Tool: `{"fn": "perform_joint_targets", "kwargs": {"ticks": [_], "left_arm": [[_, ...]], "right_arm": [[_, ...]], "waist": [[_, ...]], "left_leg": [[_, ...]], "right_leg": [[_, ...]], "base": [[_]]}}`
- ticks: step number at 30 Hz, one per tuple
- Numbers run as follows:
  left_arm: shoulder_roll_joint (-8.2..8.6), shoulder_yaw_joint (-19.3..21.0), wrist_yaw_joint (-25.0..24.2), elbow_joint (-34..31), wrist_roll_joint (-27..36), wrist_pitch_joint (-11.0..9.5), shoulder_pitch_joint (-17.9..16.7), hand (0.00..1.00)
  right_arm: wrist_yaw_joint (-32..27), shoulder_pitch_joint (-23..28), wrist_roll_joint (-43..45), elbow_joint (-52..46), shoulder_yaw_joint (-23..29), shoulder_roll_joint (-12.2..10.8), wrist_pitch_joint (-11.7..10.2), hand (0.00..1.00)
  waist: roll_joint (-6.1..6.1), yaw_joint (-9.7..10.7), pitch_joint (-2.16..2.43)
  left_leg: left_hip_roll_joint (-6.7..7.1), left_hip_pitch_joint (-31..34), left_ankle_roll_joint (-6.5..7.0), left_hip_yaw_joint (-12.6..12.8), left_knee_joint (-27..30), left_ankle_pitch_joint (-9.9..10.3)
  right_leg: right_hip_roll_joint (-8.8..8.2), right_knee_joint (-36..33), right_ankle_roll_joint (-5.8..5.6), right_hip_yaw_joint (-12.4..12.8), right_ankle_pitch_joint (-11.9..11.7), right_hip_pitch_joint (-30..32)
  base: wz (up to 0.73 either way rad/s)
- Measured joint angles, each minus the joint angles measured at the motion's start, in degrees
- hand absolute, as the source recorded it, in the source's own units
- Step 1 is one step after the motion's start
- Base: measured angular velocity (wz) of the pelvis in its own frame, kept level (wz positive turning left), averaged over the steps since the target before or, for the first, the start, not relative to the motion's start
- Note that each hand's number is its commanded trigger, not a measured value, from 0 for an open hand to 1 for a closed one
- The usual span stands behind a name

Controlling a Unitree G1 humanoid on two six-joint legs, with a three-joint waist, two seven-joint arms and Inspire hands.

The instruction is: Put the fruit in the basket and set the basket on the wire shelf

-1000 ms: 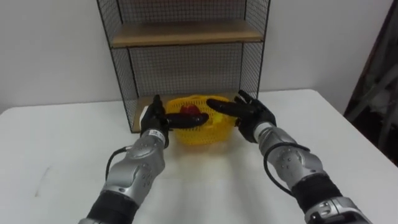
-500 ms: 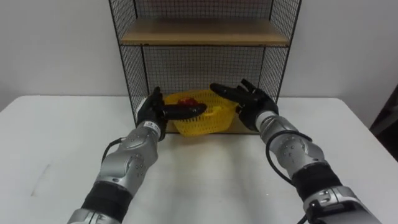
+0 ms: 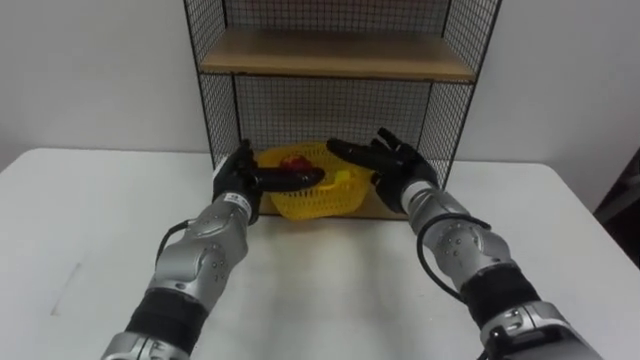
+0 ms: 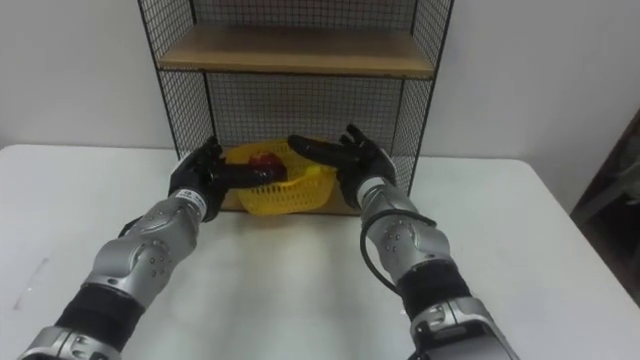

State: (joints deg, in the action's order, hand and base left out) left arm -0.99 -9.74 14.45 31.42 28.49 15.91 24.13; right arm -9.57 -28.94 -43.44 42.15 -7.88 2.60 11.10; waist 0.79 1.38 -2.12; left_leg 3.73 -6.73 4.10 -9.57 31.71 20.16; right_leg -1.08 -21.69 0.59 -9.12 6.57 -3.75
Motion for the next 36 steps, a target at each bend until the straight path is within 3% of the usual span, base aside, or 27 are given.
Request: {"fn": "perform_joint_targets", "kwargs": {"ticks": [2,5,7,20,26,36], "left_arm": [[0.04,-0.8,0.2,0.1,-0.1,0.0,0.0,0.0],[0.05,-2.1,0.2,0.1,-0.2,-0.1,-0.3,0.0],[0.06,-3.1,0.4,0.1,0.0,-0.4,-1.1,0.0],[0.22,-5.0,-1.4,1.6,-1.6,-0.5,-6.3,0.0],[-0.51,-4.7,-3.7,1.5,-4.5,-0.5,-6.4,0.0],[-1.11,-3.5,-6.6,1.6,-4.6,-0.5,-7.3,0.0]], "right_arm": [[-0.6,0.6,1.7,-0.1,0.0,-0.2,0.0,0.0],[-1.2,1.2,3.3,-0.1,-0.1,-0.3,-0.1,0.0],[-1.6,2.0,3.2,-0.1,-0.1,-0.3,-0.6,0.0],[1.1,9.5,3.5,-0.8,-0.9,-0.2,-1.2,0.0],[3.1,11.5,6.1,-4.3,-0.8,0.3,-1.1,0.0],[6.2,13.9,8.8,-4.4,0.3,2.0,-0.4,0.0]], "waist": [[-0.21,0.0,0.57],[-0.25,0.1,0.78],[-0.21,0.1,1.29],[0.44,0.3,1.17],[0.72,1.4,1.22],[0.57,1.3,1.19]], "left_leg": [[0.05,-0.6,0.12,-0.1,-0.1,-0.1],[0.02,-1.6,-0.05,-0.3,-0.1,-0.1],[-0.03,-2.0,0.01,-0.3,-0.1,0.0],[0.0,-1.5,0.13,-0.5,0.0,0.2],[0.01,-0.8,-0.18,-0.6,0.1,0.0],[0.02,-1.6,-0.16,0.3,-0.4,0.0]], "right_leg": [[-0.09,-0.2,-0.01,-0.3,0.0,-0.5],[-0.1,0.0,0.12,-0.6,0.2,-1.8],[-0.1,0.0,0.15,-0.6,0.2,-2.1],[-0.24,-0.2,0.21,-1.1,0.5,-1.7],[-0.35,-0.3,0.2,-1.2,0.5,-1.0],[-0.41,-1.1,0.2,-0.4,0.8,-1.0]], "base": [[0.02],[0.05],[0.0],[0.01],[0.0],[-0.04]]}}
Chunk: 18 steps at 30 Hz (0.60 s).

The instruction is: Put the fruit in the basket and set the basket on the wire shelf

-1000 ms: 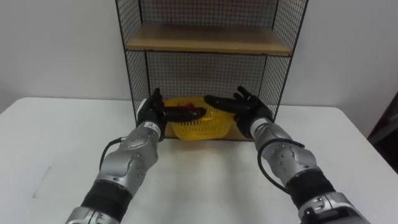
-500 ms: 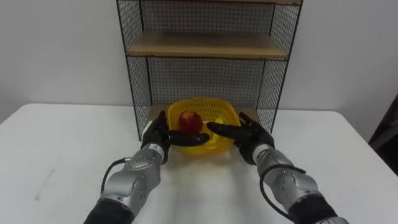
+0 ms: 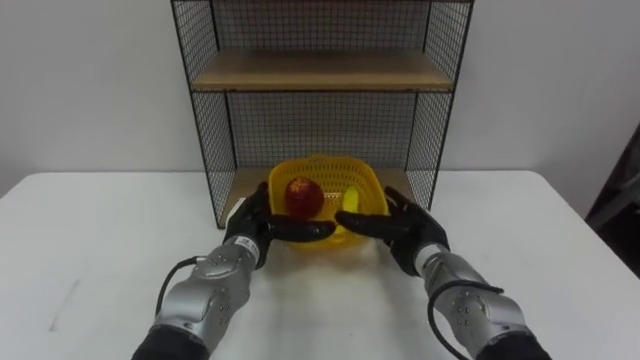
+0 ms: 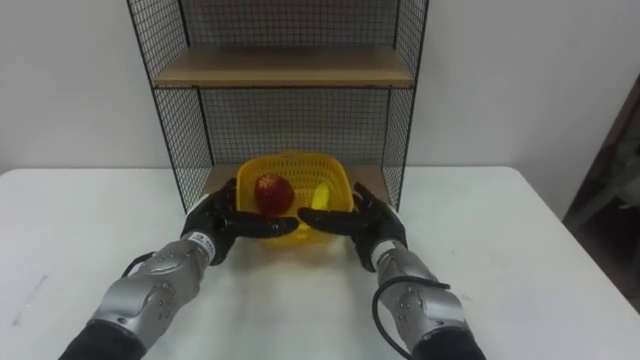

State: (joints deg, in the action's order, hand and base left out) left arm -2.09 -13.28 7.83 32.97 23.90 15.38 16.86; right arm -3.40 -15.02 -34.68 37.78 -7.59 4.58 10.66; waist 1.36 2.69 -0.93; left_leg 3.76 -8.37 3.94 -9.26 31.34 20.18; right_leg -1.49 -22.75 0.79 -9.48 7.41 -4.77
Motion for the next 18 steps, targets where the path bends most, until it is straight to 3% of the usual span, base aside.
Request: {"fn": "perform_joint_targets", "kwargs": {"ticks": [3,5,12,18], "left_arm": [[-0.73,0.1,-0.7,0.0,-0.3,0.0,-0.2,0.0],[-1.0,1.2,-1.2,-0.1,-1.1,0.0,-0.2,0.0],[-1.61,3.7,-2.5,-0.7,-1.7,-0.3,-0.2,0.0],[-3.66,7.4,-3.2,-8.6,-1.9,-0.4,-0.2,0.0]], "right_arm": [[0.7,0.0,0.0,-0.1,0.1,1.3,0.0,0.0],[1.1,0.0,0.0,-0.3,0.6,1.5,0.0,0.0],[2.4,0.0,-0.1,-2.6,1.8,2.2,0.0,0.0],[4.0,0.0,1.5,-5.8,5.9,3.0,0.2,0.0]], "waist": [[-0.12,-0.1,-0.03],[-0.23,0.0,0.28],[-0.44,-0.1,0.57],[-0.24,0.0,0.91]], "left_leg": [[-0.11,0.0,0.01,0.6,-0.1,0.0],[-0.17,0.5,0.01,0.7,-0.1,0.0],[-0.24,0.8,0.02,1.2,-0.4,0.0],[-0.31,0.7,0.01,1.1,-0.4,-0.1]], "right_leg": [[0.08,0.0,0.0,0.1,0.0,0.2],[0.13,-0.1,0.0,0.4,0.0,0.8],[0.48,0.0,-0.08,1.4,-0.2,1.5],[0.45,0.5,-0.09,0.9,-0.4,1.1]], "base": [[-0.07],[-0.09],[-0.06],[0.0]]}}
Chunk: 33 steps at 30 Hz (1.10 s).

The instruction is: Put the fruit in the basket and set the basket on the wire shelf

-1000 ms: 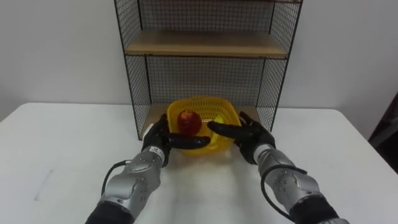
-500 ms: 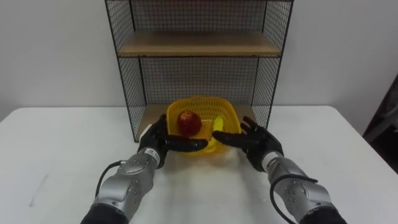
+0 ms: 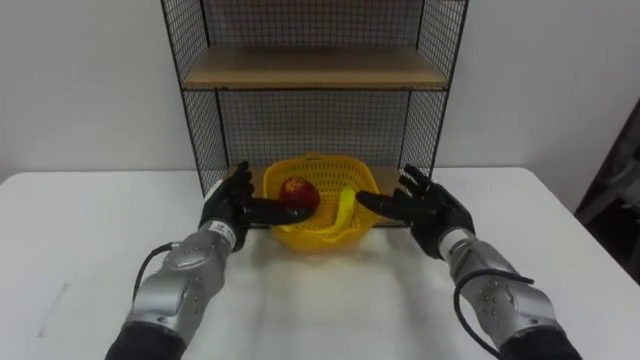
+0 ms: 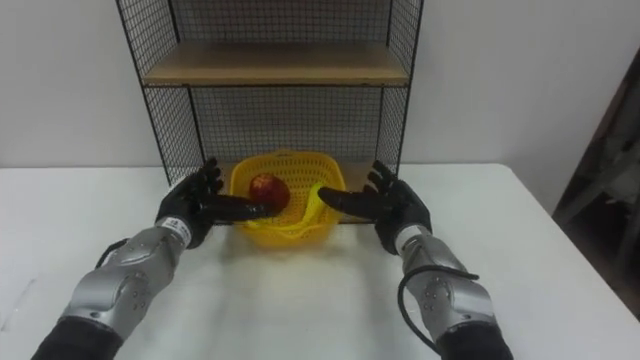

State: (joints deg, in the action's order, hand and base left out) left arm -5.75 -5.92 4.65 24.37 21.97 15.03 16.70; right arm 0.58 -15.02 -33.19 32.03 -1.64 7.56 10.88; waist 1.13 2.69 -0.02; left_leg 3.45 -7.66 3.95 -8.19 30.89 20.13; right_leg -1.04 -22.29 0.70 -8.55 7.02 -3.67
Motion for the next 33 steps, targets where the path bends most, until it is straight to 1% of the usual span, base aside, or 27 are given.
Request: {"fn": "perform_joint_targets", "kwargs": {"ticks": [1,2,5,10,14,17,19,21,23,27,29,30,32,33], "left_arm": [[-0.59,1.2,-0.1,-1.4,1.0,0.0,0.0,0.0],[-1.69,1.6,-0.1,-2.5,1.4,0.0,0.0,0.0],[-3.88,2.0,-0.1,-4.1,2.3,0.0,0.0,0.0],[-4.17,4.3,-0.5,-5.5,2.3,0.0,0.0,0.0],[-4.2,7.2,-1.9,-8.6,2.1,0.0,0.0,0.0],[-4.2,7.8,-2.6,-10.3,2.2,0.0,-0.1,0.0],[-4.2,7.9,-2.9,-11.4,2.2,0.0,-0.7,0.0],[-4.18,7.9,-3.2,-12.4,2.2,0.0,-1.4,0.0],[-4.11,7.9,-3.8,-14.9,2.1,0.0,-3.3,0.0],[-4.12,7.9,-4.9,-18.7,2.2,0.0,-6.5,0.0],[-3.91,7.9,-5.3,-21.2,2.0,-0.3,-9.3,0.0],[-3.87,7.9,-5.3,-22.2,2.0,-0.5,-10.3,0.0],[-3.85,7.9,-5.3,-26.1,2.1,-2.2,-14.9,0.0],[-3.82,7.8,-5.3,-26.3,2.1,-2.7,-15.5,0.0]], "right_arm": [[0.1,0.0,0.2,-0.5,0.7,0.1,0.1,0.0],[0.2,0.1,0.2,-1.2,0.7,0.4,0.2,0.0],[1.2,0.1,0.7,-2.3,0.7,1.1,0.6,0.0],[3.9,0.1,2.4,-4.3,0.8,1.6,0.8,0.0],[6.9,0.1,4.8,-4.5,1.3,1.7,1.0,0.0],[8.9,1.6,4.8,-7.5,1.3,2.3,1.0,0.0],[10.1,2.3,4.8,-8.8,1.3,2.4,0.9,0.0],[11.3,2.8,5.8,-8.9,1.3,2.7,0.9,0.0],[11.4,4.8,6.8,-11.2,1.3,3.2,0.9,0.0],[11.7,9.3,8.2,-16.1,1.3,3.2,0.9,0.0],[12.8,12.1,9.3,-18.1,1.3,3.1,0.9,0.0],[12.9,12.7,9.4,-18.5,1.3,3.1,0.9,0.0],[12.9,14.9,9.9,-21.1,1.3,3.1,0.9,0.0],[12.9,15.3,10.0,-21.6,1.4,3.1,0.9,0.0]], "waist": [[0.08,0.1,0.05],[0.23,0.3,0.11],[0.56,0.3,0.33],[0.51,0.1,0.21],[0.38,-0.2,0.15],[0.29,-0.3,0.06],[-0.07,-0.3,-0.11],[-0.25,-0.2,-0.07],[-0.28,-0.3,-0.06],[-0.34,-0.4,-0.01],[-0.37,-0.3,0.0],[-0.39,-0.5,0.01],[-0.4,-0.8,-0.01],[-0.44,-0.9,-0.02]], "left_leg": [[-0.02,-0.3,0.01,0.0,-0.2,-0.1],[-0.07,-0.4,-0.02,0.0,-0.2,-0.1],[-0.11,-0.5,-0.04,0.1,-0.3,-0.2],[-0.31,-0.6,-0.05,0.0,-0.5,-0.3],[-0.42,-0.5,-0.07,0.3,-1.4,-0.6],[-0.17,-0.8,-0.07,0.3,-2.6,-1.4],[0.08,-1.0,-0.1,0.2,-3.5,-1.9],[0.07,-1.0,-0.11,0.2,-3.5,-1.9],[-0.06,-0.9,-0.12,0.2,-3.5,-1.9],[-0.18,-1.0,-0.1,0.3,-3.5,-2.0],[-0.15,-1.3,-0.04,0.5,-3.6,-2.0],[-0.16,-1.3,-0.06,0.6,-3.7,-2.0],[-0.33,-1.6,0.0,1.5,-4.1,-2.0],[-0.37,-1.6,0.01,1.7,-4.1,-2.0]], "right_leg": [[0.02,0.1,0.03,0.1,-0.1,-0.2],[0.06,0.3,0.05,0.0,-0.2,-0.4],[0.09,0.7,0.04,0.0,-0.3,-0.7],[0.42,1.7,-0.09,0.1,-0.5,-1.2],[0.58,2.8,-0.17,0.6,-1.2,-1.0],[0.55,3.6,-0.15,0.8,-1.8,-1.1],[0.45,3.7,-0.14,1.2,-1.9,-0.9],[0.39,3.8,-0.14,1.4,-1.9,-1.0],[0.41,4.2,-0.13,1.2,-2.1,-1.1],[0.5,4.6,-0.08,1.2,-2.4,-1.3],[0.51,4.5,-0.1,1.4,-2.4,-1.4],[0.51,4.4,-0.1,1.5,-2.4,-1.4],[0.52,4.2,-0.13,2.0,-2.4,-1.2],[0.53,4.2,-0.14,2.1,-2.4,-1.1]], "base": [[0.0],[0.0],[0.0],[0.0],[-0.05],[-0.06],[0.0],[0.02],[0.0],[0.0],[-0.02],[-0.12],[-0.17],[-0.11]]}}
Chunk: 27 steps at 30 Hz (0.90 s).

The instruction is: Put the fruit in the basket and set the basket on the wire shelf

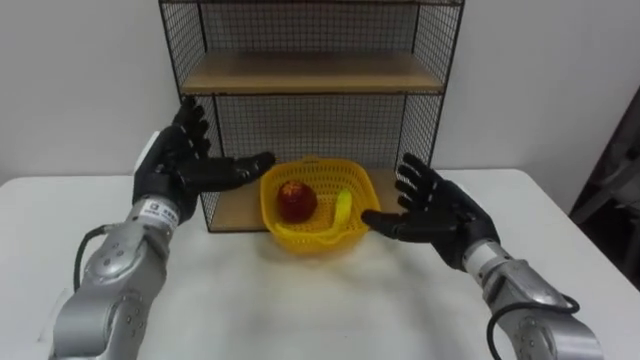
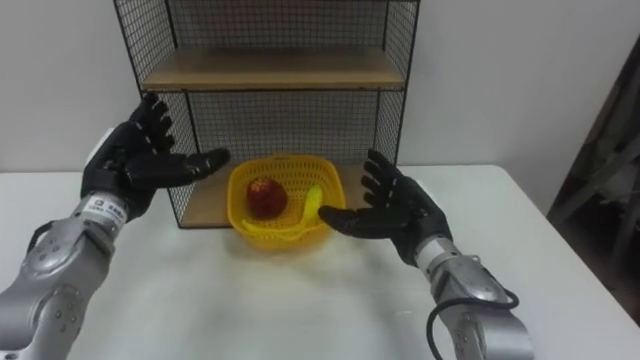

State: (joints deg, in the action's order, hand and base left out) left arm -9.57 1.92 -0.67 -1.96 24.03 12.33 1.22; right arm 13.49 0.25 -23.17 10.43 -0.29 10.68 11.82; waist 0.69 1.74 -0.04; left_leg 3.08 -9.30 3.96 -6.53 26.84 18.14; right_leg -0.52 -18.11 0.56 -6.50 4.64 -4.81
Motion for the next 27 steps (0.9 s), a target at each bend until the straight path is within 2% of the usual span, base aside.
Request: {"fn": "perform_joint_targets", "kwargs": {"ticks": [2,3,10,11,14,16,19,21,23,24,25,27], "left_arm": [[0.02,-0.4,0.0,-0.9,-0.1,-1.6,-2.3,0.0],[0.03,-0.7,-0.2,-1.4,-0.4,-2.3,-3.7,0.0],[1.22,-2.4,-3.0,-1.4,-1.2,-3.3,-8.9,0.0],[1.39,-2.7,-3.7,-1.4,-1.2,-3.6,-9.7,0.0],[1.85,-2.8,-5.0,-1.4,-1.1,-4.9,-11.2,0.0],[2.43,-2.8,-5.7,-1.4,-1.2,-5.9,-11.9,0.0],[2.44,-2.3,-6.8,-2.3,-1.5,-7.6,-14.4,0.0],[2.43,-1.8,-6.8,-4.0,-2.3,-8.5,-16.8,0.0],[2.53,-1.3,-6.3,-5.4,-4.4,-10.6,-19.0,0.0],[2.61,-1.0,-6.1,-5.8,-4.9,-11.1,-19.5,0.0],[3.26,0.3,-5.4,-7.2,-6.0,-11.9,-21.0,0.0],[3.99,2.5,-3.4,-9.5,-6.3,-13.7,-23.1,0.0]], "right_arm": [[0.4,0.9,-0.1,-2.1,-0.1,-0.1,0.0,0.0],[0.5,2.4,-0.1,-4.5,-0.1,-0.1,-0.2,0.0],[2.2,6.5,0.1,-11.0,-0.2,-1.3,-0.6,0.0],[2.3,6.8,-0.2,-11.2,-0.2,-1.4,-0.8,0.0],[2.1,7.2,-1.0,-11.4,-0.2,-2.0,-2.4,0.0],[2.0,8.1,-0.8,-12.5,-0.2,-2.5,-2.7,0.0],[1.6,9.8,-0.8,-15.8,-0.2,-3.3,-3.8,0.0],[1.4,11.1,-0.7,-17.8,0.5,-3.3,-5.4,0.0],[0.1,13.3,-0.8,-19.6,1.8,-3.3,-8.2,0.0],[-0.2,14.0,-0.7,-20.2,2.2,-3.3,-8.5,0.0],[-0.5,15.7,-0.6,-21.6,3.2,-3.3,-9.5,0.0],[-1.2,17.7,-0.8,-22.5,5.2,-3.3,-11.2,0.0]], "waist": [[-0.65,-0.3,-0.18],[-0.73,-0.6,-0.14],[-1.31,-2.3,-0.26],[-1.32,-2.4,-0.27],[-1.25,-2.5,-0.25],[-1.26,-2.4,-0.26],[-1.06,-2.4,-0.26],[-0.7,-2.1,-0.22],[-0.62,-2.2,-0.21],[-0.59,-2.2,-0.17],[-0.5,-2.2,0.02],[-0.49,-2.3,-0.08]], "left_leg": [[-0.06,-0.2,-0.02,0.3,-0.2,0.0],[-0.16,-0.3,-0.01,0.5,-0.2,0.0],[-0.49,-0.2,0.17,1.4,-0.2,0.1],[-0.53,-0.1,0.27,1.5,-0.2,0.1],[-0.41,0.4,0.55,1.8,-0.2,0.1],[-0.38,0.9,0.77,1.8,-0.2,0.0],[-0.38,1.1,0.77,2.5,-0.2,0.1],[-0.43,1.2,0.88,2.7,-0.2,0.2],[-0.42,1.3,1.25,2.7,-0.2,0.4],[-0.43,1.5,1.26,2.7,-0.1,0.4],[-0.4,2.0,1.18,2.7,0.0,0.4],[-0.38,2.1,1.02,2.7,0.0,0.3]], "right_leg": [[0.15,0.0,-0.02,0.5,0.0,0.0],[0.51,0.0,-0.11,1.3,0.1,0.0],[0.73,0.4,-0.6,1.8,0.3,0.1],[0.71,0.5,-0.99,1.8,0.5,0.2],[0.62,0.6,-1.13,2.0,0.6,0.8],[0.65,0.8,-1.25,2.1,0.7,1.1],[0.86,0.2,-1.24,3.2,0.7,1.9],[0.84,0.2,-1.24,3.3,0.7,2.0],[0.87,0.3,-1.25,3.4,0.7,2.1],[0.89,0.3,-1.27,3.4,0.7,2.2],[0.92,0.2,-1.54,3.6,0.5,2.7],[0.94,0.4,-1.75,3.6,0.3,2.8]], "base": [[-0.08],[-0.08],[-0.07],[-0.05],[-0.05],[0.0],[-0.11],[-0.07],[0.0],[0.0],[0.0],[0.0]]}}
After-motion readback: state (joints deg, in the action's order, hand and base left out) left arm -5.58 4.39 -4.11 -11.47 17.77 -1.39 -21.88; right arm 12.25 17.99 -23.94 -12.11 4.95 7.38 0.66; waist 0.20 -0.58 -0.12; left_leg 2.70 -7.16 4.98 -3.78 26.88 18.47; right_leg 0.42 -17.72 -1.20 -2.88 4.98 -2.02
